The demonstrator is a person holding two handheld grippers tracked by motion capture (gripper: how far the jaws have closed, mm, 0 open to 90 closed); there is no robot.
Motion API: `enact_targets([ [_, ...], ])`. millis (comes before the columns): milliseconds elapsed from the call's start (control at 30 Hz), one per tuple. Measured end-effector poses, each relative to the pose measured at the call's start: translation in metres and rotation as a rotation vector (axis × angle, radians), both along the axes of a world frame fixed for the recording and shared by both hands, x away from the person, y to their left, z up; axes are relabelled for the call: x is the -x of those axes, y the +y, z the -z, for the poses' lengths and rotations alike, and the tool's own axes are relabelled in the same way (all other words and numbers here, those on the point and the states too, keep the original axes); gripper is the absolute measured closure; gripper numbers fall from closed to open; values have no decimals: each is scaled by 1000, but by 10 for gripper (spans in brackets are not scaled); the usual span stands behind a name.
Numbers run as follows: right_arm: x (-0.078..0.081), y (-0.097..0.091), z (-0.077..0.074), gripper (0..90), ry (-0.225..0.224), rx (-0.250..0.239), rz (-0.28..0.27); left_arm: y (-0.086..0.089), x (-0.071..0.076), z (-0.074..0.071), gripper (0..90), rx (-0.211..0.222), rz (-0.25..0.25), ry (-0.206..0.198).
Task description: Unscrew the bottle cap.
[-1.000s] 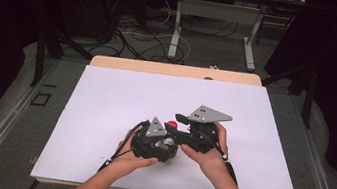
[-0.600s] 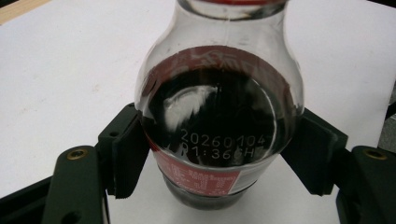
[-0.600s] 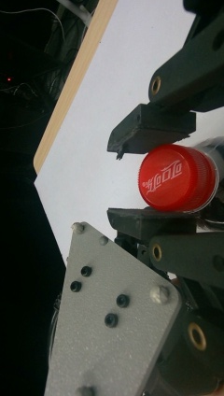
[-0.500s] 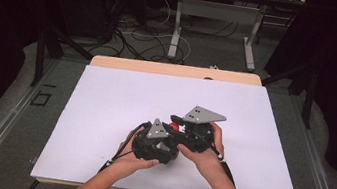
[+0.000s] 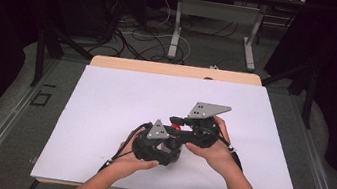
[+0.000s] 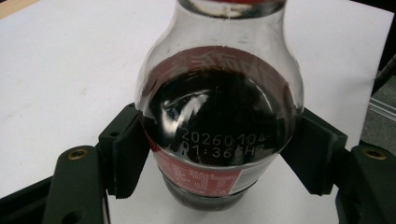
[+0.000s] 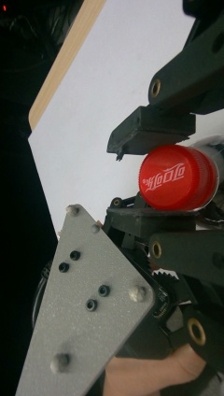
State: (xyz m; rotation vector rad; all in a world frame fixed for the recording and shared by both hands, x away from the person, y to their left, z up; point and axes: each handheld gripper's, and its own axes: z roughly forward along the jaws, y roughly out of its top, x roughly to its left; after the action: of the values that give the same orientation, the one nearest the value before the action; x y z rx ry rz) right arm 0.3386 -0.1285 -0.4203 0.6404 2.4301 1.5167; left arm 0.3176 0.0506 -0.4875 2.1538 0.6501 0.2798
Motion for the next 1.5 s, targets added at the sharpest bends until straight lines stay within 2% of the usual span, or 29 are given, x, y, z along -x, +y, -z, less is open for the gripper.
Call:
enact_targets([
  [67, -1, 0, -1, 623, 6, 10, -29, 1, 0, -1, 302, -7, 16, 6],
  [133, -3, -2, -3, 623, 4, 25, -72, 0, 0, 0, 302, 9, 17, -1],
  [200, -6, -3, -4, 623, -2, 30, -123, 1, 1, -3, 301, 0, 46, 10],
  [233, -7, -4, -5, 623, -3, 33, -152, 0, 1, -3, 302, 6, 48, -1],
  [267, -8, -4, -6, 623, -10, 27, -176, 2, 2, -5, 301, 1, 67, 13],
  [300, -8, -5, -8, 623, 1, 30, -195, 1, 3, -5, 301, 16, 67, 5],
  [333, -10, -6, -9, 623, -5, 26, -226, 2, 2, -7, 301, 7, 86, 10],
  [367, -11, -7, -10, 623, -4, 26, -247, 1, 3, -7, 301, 17, 84, -2],
  [467, -13, -9, -12, 621, -1, 26, -299, 1, 4, -9, 300, 10, 86, 4],
  [500, -14, -9, -13, 619, 2, 30, -292, 1, 4, -9, 300, 10, 86, 4],
  [533, -13, -9, -13, 616, 16, 27, -279, 1, 4, -8, 300, 16, 65, -5],
  [567, -12, -8, -13, 601, 8, 25, -253, 1, 4, -8, 299, 19, 55, -4],
  [600, -10, -7, -14, 544, 12, 21, -224, 2, 3, -9, 299, 14, 51, 5],
  [633, -8, -6, -14, 512, -8, 20, -191, 4, 2, -10, 299, 7, 48, 9],
  [733, 3, -2, -16, 492, -21, 30, -78, 5, 0, -10, 299, 25, 9, 0],
  [867, 17, 6, -15, 490, -72, 32, 90, 7, -1, -10, 299, 26, -17, -7],
  [900, 19, 8, -14, 491, -79, 29, 118, 7, 0, -10, 299, 30, -22, -4],
  [933, 22, 10, -13, 491, -80, 25, 148, 8, -1, -11, 299, 11, -16, -12],
  [1033, 28, 17, -10, 500, -119, 21, 201, 7, -1, -10, 299, 22, -25, -18],
  [1133, 28, 19, -8, 547, -134, 26, 250, 6, -1, -10, 299, 10, -17, -4],
  [1167, 28, 20, -7, 561, -136, 23, 255, 6, -1, -10, 299, 10, -17, -4],
  [1233, 26, 18, -7, 611, -112, 19, 228, 7, -1, -10, 299, 1, -20, -20],
  [1300, 25, 17, -7, 616, -108, 12, 210, 7, -1, -9, 299, 3, -17, -14],
  [1367, 21, 14, -8, 619, -95, 11, 168, 6, -1, -9, 300, 12, -20, -11],
  [1400, 18, 12, -8, 619, -96, 4, 126, 7, -1, -10, 300, 14, -8, 1],
  [1500, 5, 4, -10, 620, -69, -6, -7, 7, 0, -10, 300, 19, -6, 1],
])
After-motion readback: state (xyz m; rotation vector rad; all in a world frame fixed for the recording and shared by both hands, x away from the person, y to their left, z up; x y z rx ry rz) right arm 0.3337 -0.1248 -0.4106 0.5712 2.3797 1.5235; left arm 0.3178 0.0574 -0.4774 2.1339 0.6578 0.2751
